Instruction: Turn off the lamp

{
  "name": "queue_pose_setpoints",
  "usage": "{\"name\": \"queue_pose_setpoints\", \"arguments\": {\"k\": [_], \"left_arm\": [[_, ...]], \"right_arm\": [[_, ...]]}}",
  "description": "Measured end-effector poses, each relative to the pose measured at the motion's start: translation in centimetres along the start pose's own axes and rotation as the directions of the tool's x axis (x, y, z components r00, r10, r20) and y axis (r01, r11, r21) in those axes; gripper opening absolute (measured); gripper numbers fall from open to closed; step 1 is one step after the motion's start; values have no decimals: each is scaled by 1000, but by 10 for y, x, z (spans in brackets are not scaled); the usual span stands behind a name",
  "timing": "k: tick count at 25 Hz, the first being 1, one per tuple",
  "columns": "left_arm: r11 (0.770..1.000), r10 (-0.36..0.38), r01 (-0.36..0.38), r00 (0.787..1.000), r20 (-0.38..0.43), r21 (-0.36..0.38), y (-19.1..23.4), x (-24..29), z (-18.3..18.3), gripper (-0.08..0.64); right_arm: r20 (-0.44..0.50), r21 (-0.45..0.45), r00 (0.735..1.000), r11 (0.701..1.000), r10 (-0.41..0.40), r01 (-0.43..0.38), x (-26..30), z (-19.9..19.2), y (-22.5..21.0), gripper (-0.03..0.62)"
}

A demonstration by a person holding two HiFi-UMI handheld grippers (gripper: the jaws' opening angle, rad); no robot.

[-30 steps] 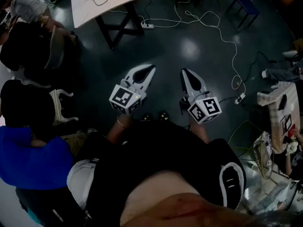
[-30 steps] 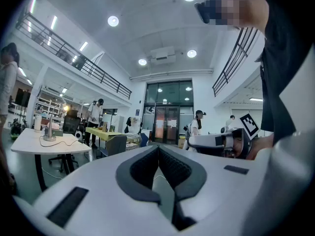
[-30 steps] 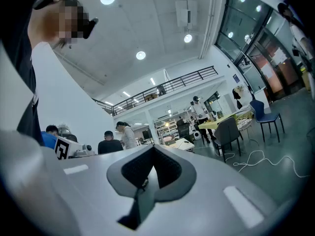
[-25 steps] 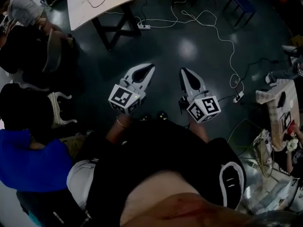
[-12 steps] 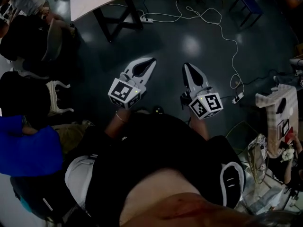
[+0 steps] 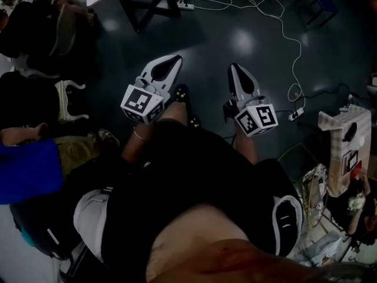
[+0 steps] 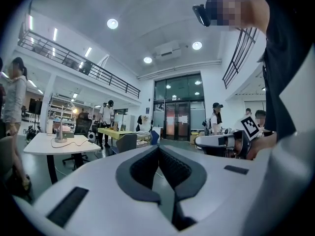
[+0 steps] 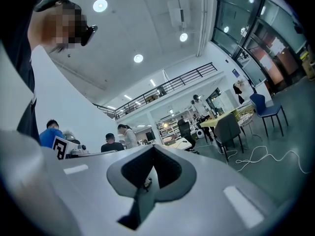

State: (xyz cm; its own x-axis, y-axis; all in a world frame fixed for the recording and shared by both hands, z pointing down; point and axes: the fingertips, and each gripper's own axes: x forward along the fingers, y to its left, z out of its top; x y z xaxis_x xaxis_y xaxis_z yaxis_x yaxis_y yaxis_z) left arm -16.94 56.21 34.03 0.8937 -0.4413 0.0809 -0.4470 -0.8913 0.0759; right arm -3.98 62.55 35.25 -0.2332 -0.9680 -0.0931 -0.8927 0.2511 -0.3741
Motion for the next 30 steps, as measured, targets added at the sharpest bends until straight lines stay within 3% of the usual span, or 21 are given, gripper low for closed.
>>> {"name": "queue_pose_setpoints", "arguments": {"k": [9,30], "left_arm": [[999,-46,46,998,41,-8,16,37,2,8],[1000,-26,26,999,20,8,99,100,11,8]], "right_arm": [[14,-20,1000,1000,-6,7,21,11,-18,-2],[-16,-27,1000,999,26,-27,128,14,-53,-1]]}}
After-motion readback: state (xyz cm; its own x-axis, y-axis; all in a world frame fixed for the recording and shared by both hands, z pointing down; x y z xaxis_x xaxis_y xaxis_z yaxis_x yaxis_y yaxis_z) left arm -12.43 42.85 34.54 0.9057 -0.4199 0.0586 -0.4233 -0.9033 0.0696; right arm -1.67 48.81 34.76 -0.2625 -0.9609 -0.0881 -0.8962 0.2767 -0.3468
